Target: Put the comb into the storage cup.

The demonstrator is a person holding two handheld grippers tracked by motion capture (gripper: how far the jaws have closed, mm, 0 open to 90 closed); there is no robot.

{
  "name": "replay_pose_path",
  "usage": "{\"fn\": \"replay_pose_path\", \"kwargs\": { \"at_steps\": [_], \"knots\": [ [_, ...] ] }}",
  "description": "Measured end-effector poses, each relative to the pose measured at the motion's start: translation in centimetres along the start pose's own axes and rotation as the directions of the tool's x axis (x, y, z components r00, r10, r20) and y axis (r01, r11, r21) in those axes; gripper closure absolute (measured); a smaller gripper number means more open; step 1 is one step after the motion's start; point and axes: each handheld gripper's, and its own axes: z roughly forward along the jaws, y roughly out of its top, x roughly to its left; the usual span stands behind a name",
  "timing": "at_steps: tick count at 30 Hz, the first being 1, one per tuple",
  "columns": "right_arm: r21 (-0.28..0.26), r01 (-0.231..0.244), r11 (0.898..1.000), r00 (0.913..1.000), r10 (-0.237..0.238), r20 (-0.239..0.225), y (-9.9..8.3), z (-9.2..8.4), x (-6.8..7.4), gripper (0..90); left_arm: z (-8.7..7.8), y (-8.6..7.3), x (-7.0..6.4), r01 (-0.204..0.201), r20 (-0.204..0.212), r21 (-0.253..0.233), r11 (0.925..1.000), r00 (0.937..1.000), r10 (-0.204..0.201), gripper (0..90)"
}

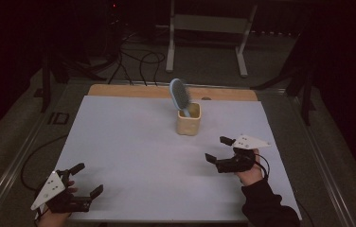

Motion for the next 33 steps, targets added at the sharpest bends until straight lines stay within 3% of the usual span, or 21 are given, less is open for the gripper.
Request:
{"fn": "replay_pose_path", "kwargs": {
  "at_steps": [8,23,27,33],
  "knots": [
    [-0.007,-0.029,1.0,0.9992,0.029,0.029,-2.3,-1.8,0.3,10.1,0.0,0.0,0.0,-0.004,-0.001,0.003,1.0,1.0,0.004,0.0],
    [-0.009,-0.023,1.0,0.9974,0.024,0.067,-5.2,-4.5,1.3,10.1,0.0,0.0,0.0,-0.001,-0.001,0.002,1.0,1.0,0.001,0.0],
    [0.024,-0.026,0.999,0.9958,0.024,0.089,-6.6,-5.2,1.5,10.1,0.1,0.0,-0.1,-0.003,0.0,0.004,1.0,1.0,0.003,0.0],
    [0.024,-0.068,0.997,0.9931,0.065,0.098,-7.8,-6.2,1.5,10.1,0.0,0.0,-0.1,-0.005,-0.002,0.003,1.0,1.0,0.005,0.0]
  ]
}}
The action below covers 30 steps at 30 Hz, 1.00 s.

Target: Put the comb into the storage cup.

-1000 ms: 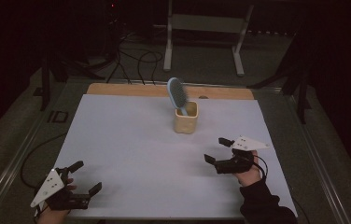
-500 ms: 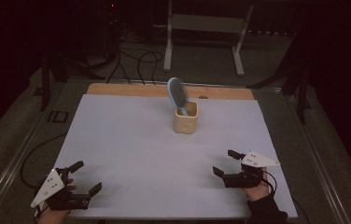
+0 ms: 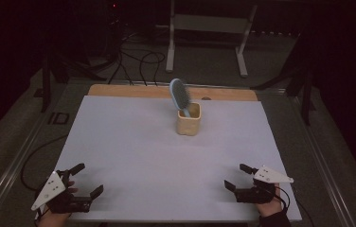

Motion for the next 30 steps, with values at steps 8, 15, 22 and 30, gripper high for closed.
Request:
{"fn": "replay_pose_path", "kwargs": {
  "at_steps": [8,15,22,30],
  "knots": [
    [0.021,-0.033,0.999,0.9993,0.033,0.02,-1.4,-0.9,0.0,10.1,0.0,0.0,0.0,-0.001,0.001,0.002,1.0,1.0,0.001,0.0],
    [0.016,-0.04,0.999,0.9987,0.039,0.034,-1.7,-0.8,-0.4,10.1,0.1,0.0,-0.1,-0.004,0.001,0.004,1.0,1.0,0.004,0.0],
    [0.022,-0.03,0.999,0.999,0.029,0.034,-1.4,0.2,-0.6,10.1,0.1,0.0,-0.1,-0.007,0.002,0.004,1.0,1.0,0.007,0.0],
    [-0.002,-0.037,0.999,0.9985,0.037,0.042,-1.2,0.1,-0.7,10.1,0.0,0.0,-0.1,-0.007,0.001,0.007,1.0,1.0,0.007,0.0]
  ]
}}
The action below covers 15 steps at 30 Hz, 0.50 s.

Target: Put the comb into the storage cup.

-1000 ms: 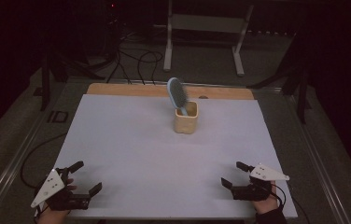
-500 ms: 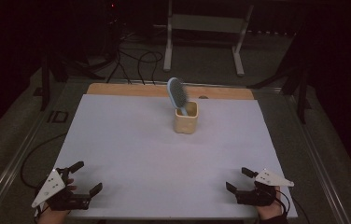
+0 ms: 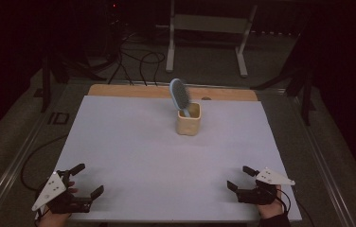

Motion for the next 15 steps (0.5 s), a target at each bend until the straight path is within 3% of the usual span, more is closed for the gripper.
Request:
{"fn": "replay_pose_path", "kwargs": {
  "at_steps": [11,15],
  "knots": [
    [-0.005,0.016,1.0,0.9997,-0.016,0.02,0.05,0.11,0.01,10.1,0.0,-0.01,0.07,0.006,-0.002,-0.004,1.0,1.0,-0.006,0.0],
    [-0.022,0.062,0.998,0.9981,-0.062,0.01,0.11,0.15,0.21,10.1,-0.07,0.04,0.02,0.001,-0.004,-0.004,1.0,1.0,-0.001,0.0]
  ]
}}
